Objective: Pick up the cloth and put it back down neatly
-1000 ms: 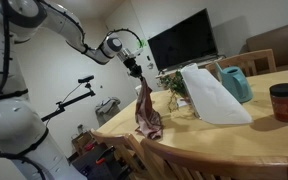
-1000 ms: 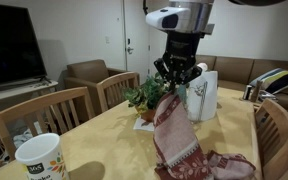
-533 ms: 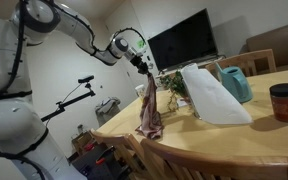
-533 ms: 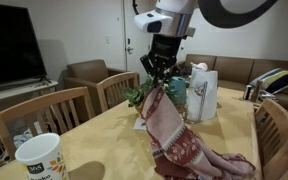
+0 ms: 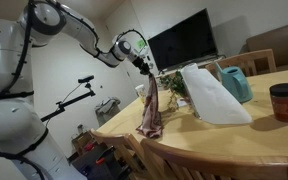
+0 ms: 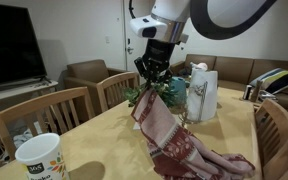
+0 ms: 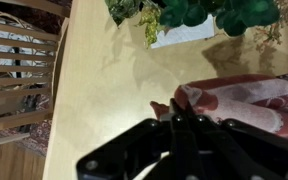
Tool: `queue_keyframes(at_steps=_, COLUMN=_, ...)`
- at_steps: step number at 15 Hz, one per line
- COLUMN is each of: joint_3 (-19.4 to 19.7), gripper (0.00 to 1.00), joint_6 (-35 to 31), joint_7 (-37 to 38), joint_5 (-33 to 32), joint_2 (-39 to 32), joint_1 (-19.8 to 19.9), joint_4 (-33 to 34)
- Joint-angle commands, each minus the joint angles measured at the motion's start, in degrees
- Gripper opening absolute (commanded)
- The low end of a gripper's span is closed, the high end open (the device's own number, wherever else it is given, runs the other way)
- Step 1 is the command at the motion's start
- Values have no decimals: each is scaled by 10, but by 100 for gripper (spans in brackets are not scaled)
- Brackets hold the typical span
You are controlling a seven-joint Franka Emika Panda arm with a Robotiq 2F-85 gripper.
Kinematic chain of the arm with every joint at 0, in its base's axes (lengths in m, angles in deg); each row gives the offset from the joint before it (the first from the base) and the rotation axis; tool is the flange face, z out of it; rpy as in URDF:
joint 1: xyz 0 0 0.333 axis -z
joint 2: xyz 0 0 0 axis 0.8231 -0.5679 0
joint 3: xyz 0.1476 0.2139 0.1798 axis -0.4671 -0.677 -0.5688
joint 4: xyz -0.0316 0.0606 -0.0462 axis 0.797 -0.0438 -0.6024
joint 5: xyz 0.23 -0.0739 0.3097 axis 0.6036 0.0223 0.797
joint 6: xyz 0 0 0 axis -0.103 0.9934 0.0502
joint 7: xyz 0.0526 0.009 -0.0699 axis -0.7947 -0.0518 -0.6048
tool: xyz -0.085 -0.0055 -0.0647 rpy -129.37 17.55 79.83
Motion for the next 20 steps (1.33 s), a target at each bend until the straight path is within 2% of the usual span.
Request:
queue_keyframes(at_steps=1, joint_3=-2, gripper=3, joint_6=2, joint_7=1, joint_5=-1, joint_2=0, joint_1=1, joint_4=2)
queue_keyframes(at_steps=3, joint_3=-8, gripper=1, joint_6=3, joint_7=-12, joint_5=13, joint_2=-11, joint_1=9, joint_4=7)
queue_keyframes(at_steps=4, joint_3=-24, gripper=1, joint_6=-7, joint_7=-41, joint_5=40, joint_2=-25, joint_1=24, joint_4=12)
queue_keyframes(at_steps=9, joint_3=-43, gripper=1, joint_6=5, joint_7=-111, joint_5=93, joint_2=-91, joint_1=45, joint_4=52)
queue_keyframes(at_steps=12, joint_3=-35, gripper=1, joint_6=11, joint_7=-127, joint_5=90, joint_2=-128, joint_1=45, joint_4=86)
queue_keyframes(at_steps=20, joint_3=-19, gripper=1, joint_6=-28, joint_7=-139, joint_5=69, joint_2=-198, joint_1=47, joint_4=148)
